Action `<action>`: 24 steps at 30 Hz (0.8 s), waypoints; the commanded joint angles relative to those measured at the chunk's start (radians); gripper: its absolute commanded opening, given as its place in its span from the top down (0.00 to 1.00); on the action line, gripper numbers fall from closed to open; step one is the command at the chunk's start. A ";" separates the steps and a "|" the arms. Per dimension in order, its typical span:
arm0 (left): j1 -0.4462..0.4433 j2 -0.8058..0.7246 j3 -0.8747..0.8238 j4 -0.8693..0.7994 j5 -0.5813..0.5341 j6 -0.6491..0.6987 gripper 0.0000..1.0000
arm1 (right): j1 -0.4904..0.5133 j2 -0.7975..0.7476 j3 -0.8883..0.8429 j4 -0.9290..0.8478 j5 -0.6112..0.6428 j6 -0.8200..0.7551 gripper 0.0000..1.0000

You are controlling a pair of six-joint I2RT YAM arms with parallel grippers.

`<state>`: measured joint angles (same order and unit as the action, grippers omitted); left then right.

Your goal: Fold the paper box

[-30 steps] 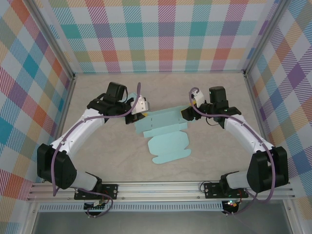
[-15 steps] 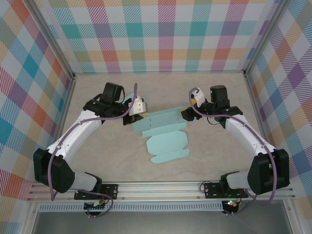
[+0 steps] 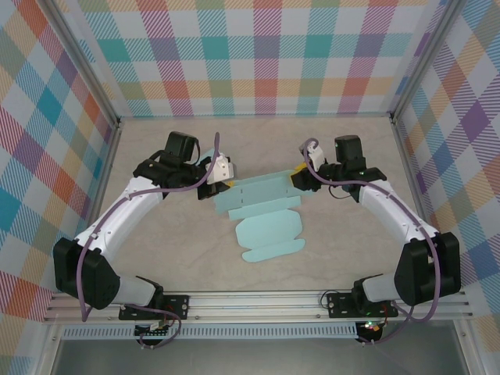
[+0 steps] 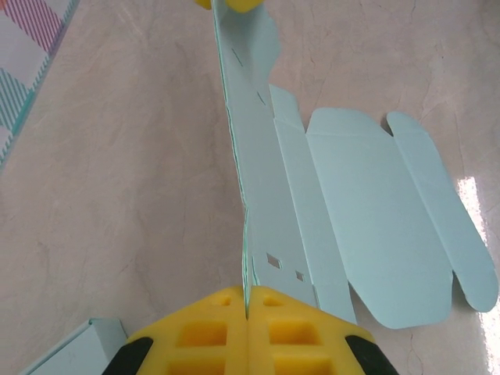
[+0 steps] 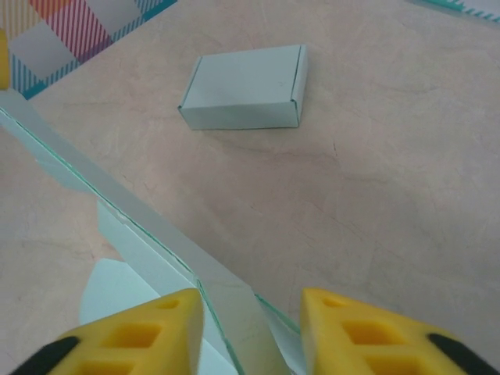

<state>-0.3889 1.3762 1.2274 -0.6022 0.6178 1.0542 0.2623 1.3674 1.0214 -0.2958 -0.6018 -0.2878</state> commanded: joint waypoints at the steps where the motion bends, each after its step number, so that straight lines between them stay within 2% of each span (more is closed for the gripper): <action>1: 0.018 -0.011 -0.016 0.039 -0.004 -0.025 1.00 | -0.003 -0.005 0.026 -0.003 -0.044 -0.006 0.71; 2: 0.018 -0.010 -0.016 0.044 -0.010 -0.036 1.00 | -0.003 -0.007 0.026 -0.003 -0.042 -0.007 0.76; 4: 0.018 -0.010 -0.016 0.061 -0.022 -0.069 1.00 | -0.003 -0.012 0.025 -0.003 -0.041 -0.006 0.98; 5: 0.018 -0.012 -0.016 0.071 -0.027 -0.092 1.00 | -0.004 -0.014 0.025 -0.004 -0.041 -0.005 1.00; 6: 0.018 -0.016 -0.016 0.077 -0.024 -0.110 1.00 | -0.004 -0.016 0.025 -0.004 -0.045 -0.006 1.00; 10: 0.018 -0.029 -0.002 0.088 -0.027 -0.167 0.88 | -0.002 -0.019 0.031 -0.012 -0.071 -0.010 1.00; 11: 0.018 -0.032 0.003 0.096 -0.038 -0.182 0.82 | 0.001 -0.020 0.035 -0.019 -0.079 -0.011 1.00; 13: 0.018 -0.035 0.011 0.113 -0.067 -0.203 0.53 | 0.005 -0.022 0.041 -0.028 -0.092 -0.016 1.00; 14: 0.018 -0.036 0.015 0.120 -0.077 -0.208 0.49 | 0.009 -0.025 0.043 -0.033 -0.094 -0.017 1.00; 16: 0.018 -0.043 0.018 0.142 -0.073 -0.208 0.47 | 0.016 -0.027 0.045 -0.039 -0.096 -0.023 1.00; 18: 0.017 -0.057 0.004 0.194 -0.057 -0.200 0.40 | 0.028 -0.026 0.049 -0.049 -0.088 -0.032 1.00; 21: 0.015 -0.070 -0.016 0.273 -0.065 -0.200 0.40 | 0.052 -0.028 0.057 -0.070 -0.055 -0.050 1.00; 24: 0.009 -0.065 0.005 0.270 -0.067 -0.192 0.39 | 0.076 -0.030 0.065 -0.081 -0.011 -0.062 1.00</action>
<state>-0.3874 1.3300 1.2240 -0.3862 0.5449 0.8597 0.3195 1.3651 1.0466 -0.3496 -0.6243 -0.3092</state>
